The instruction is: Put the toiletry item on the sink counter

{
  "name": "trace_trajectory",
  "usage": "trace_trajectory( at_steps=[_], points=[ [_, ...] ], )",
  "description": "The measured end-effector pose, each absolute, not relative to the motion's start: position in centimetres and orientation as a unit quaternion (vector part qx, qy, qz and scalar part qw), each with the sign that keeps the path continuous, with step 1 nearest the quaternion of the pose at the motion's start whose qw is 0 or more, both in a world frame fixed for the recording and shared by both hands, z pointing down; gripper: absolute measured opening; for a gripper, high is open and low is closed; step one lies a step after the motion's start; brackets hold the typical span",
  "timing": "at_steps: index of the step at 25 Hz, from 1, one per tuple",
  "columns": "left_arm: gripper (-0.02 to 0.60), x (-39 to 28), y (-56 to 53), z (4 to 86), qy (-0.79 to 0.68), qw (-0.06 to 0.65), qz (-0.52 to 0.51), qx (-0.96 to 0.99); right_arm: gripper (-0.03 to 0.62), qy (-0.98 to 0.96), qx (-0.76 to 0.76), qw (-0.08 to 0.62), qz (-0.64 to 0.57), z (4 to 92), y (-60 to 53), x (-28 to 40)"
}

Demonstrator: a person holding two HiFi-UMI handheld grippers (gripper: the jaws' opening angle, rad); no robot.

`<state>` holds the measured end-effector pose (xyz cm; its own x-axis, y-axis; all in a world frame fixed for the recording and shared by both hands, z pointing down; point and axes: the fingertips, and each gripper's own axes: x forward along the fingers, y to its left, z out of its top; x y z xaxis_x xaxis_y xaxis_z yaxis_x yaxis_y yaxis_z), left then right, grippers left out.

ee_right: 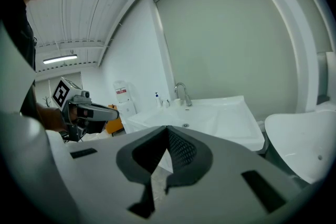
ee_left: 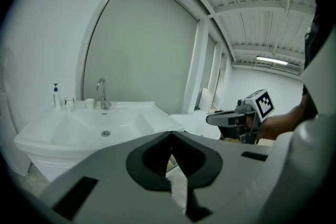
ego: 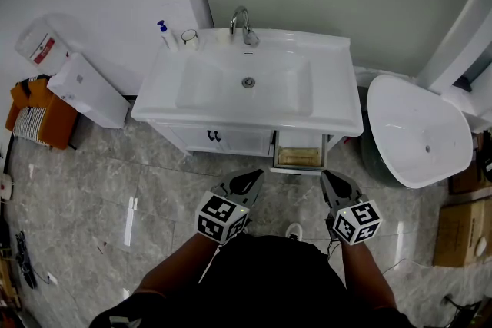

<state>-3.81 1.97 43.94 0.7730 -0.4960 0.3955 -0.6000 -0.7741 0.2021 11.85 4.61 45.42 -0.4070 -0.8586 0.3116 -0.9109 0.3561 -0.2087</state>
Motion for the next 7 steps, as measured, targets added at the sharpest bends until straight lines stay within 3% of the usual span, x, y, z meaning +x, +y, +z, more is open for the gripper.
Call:
trace_trajectory(
  at_steps=[7],
  points=[
    [0.0, -3.73, 1.9, 43.93, -0.296, 0.163, 0.16, 0.928, 0.002, -0.822, 0.535, 0.077, 0.177, 45.6, 4.49, 11.58]
  ],
)
